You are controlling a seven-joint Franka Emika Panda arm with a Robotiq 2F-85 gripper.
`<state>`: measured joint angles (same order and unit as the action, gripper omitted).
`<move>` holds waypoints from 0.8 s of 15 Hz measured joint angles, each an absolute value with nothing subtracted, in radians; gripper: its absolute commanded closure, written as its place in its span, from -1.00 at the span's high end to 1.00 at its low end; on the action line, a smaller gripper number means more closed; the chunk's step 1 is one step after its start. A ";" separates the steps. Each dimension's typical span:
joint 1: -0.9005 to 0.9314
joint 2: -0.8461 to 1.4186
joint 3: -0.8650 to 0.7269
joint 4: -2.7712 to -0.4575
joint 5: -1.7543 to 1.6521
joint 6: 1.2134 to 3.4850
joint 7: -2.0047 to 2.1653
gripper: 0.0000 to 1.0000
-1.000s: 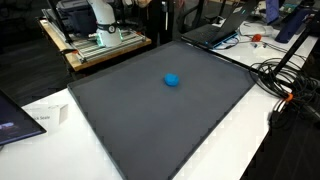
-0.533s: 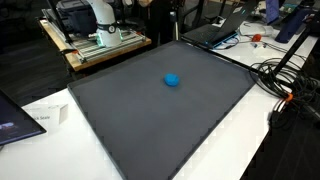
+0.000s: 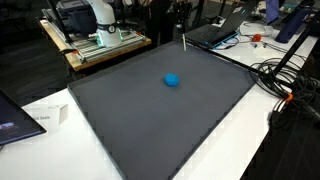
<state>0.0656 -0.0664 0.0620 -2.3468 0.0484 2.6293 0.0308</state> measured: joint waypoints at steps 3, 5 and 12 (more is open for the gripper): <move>0.066 -0.033 0.056 -2.349 0.095 2.681 -0.001 -0.94; 0.066 -0.018 0.053 -2.354 0.140 2.714 -0.039 -0.94; 0.059 0.008 0.048 -2.367 0.358 2.767 -0.205 -0.94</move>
<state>0.0589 0.0083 0.0481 -2.3671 0.3582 2.7674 -0.2054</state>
